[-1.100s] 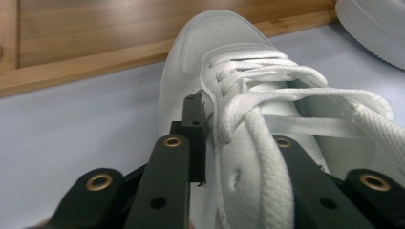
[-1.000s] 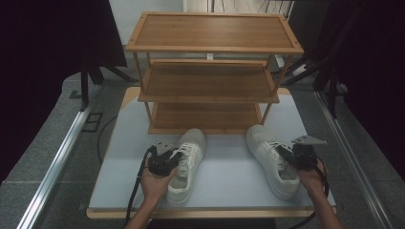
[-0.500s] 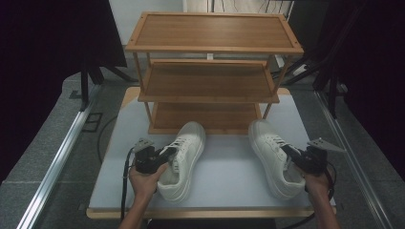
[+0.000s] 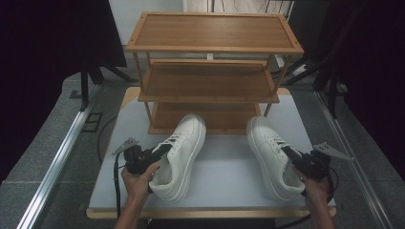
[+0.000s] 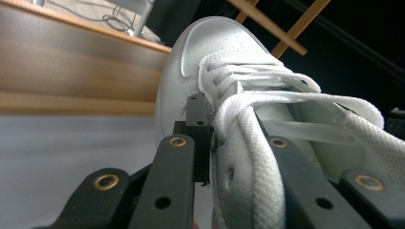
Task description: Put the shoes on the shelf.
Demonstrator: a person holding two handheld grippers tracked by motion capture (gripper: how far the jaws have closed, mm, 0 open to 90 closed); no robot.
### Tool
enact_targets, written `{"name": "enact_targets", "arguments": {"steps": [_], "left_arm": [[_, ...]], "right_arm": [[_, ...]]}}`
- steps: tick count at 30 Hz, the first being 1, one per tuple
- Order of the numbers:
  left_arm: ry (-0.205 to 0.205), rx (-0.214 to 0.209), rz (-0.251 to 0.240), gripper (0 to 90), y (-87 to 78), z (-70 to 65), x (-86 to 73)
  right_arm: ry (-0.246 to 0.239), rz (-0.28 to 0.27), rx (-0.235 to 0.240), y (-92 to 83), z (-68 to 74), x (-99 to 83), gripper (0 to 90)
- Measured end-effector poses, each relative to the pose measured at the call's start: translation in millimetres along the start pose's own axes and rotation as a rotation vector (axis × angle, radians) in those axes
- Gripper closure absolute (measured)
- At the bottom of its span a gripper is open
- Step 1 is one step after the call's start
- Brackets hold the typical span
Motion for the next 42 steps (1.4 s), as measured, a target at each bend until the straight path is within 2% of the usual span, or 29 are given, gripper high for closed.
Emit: {"name": "enact_targets", "arguments": {"steps": [4,7,12,18,28,34,42], "left_arm": [[0.002,-0.023,-0.032,80.7,-4.9,-6.1,8.1],[-0.007,-0.049,-0.052,80.7,-7.8,-12.2,13.6],[-0.001,-0.072,-0.071,80.8,-10.4,-19.9,20.1],[-0.009,-0.099,-0.087,80.7,-11.2,-26.0,26.3],[-0.004,-0.109,-0.092,80.8,-7.9,-34.0,37.4],[0.004,-0.112,-0.113,80.8,-4.1,-40.5,46.0],[-0.021,-0.13,-0.119,80.8,0.4,-41.5,51.2]], "right_arm": [[0.018,-0.016,0.04,-1.5,7.9,2.2,83.3],[0.033,-0.035,0.053,-4.3,11.7,5.9,83.3],[0.073,-0.078,0.078,-11.0,17.0,13.6,83.3],[0.076,-0.108,0.094,-16.8,24.9,21.5,83.3],[0.094,-0.161,0.12,-22.7,39.1,37.5,83.3],[0.111,-0.193,0.147,-26.3,48.4,50.2,83.3],[0.118,-0.21,0.165,-27.2,57.0,62.2,83.3]]}}
Point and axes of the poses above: each handheld gripper's, and its own axes: y roughly forward along the jaws, x roughly out of its top, z roughly to its left, the point moved 10 cm from there along y, roughly forward along the jaws, and after that the axes turned 1 degree about -x, right-handed, at the moved point
